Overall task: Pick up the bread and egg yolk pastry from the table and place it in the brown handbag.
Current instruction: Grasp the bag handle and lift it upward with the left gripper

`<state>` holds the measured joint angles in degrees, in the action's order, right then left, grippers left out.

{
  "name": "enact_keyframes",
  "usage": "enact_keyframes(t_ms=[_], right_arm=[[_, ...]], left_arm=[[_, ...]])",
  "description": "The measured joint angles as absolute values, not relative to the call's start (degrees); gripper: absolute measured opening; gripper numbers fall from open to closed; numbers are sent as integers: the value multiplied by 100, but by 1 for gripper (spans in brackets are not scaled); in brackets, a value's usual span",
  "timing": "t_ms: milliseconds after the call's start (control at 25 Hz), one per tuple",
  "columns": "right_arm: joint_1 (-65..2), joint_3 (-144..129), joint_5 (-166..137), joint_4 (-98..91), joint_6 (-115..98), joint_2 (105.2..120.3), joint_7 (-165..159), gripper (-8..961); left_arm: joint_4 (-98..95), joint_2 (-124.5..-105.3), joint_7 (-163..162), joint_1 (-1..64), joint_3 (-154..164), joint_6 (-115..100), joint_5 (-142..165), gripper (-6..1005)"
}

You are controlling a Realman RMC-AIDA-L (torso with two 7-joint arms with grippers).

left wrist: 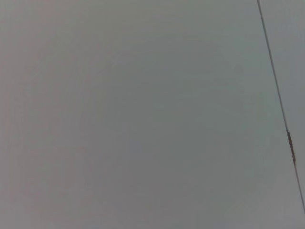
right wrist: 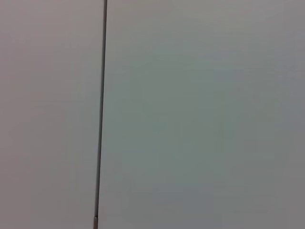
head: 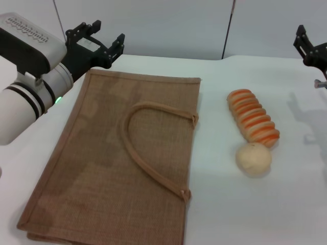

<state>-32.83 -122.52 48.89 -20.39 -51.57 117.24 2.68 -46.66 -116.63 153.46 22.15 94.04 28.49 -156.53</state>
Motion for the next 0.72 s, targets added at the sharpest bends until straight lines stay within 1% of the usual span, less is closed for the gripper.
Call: enact_keyframes(t_ms=[720], right_arm=[[-3246, -12334, 4886, -1895, -5421, 11707, -44, 803]], left_arm=[[-4588, -11663, 15337, 2198, 9349, 3162, -15653, 632]])
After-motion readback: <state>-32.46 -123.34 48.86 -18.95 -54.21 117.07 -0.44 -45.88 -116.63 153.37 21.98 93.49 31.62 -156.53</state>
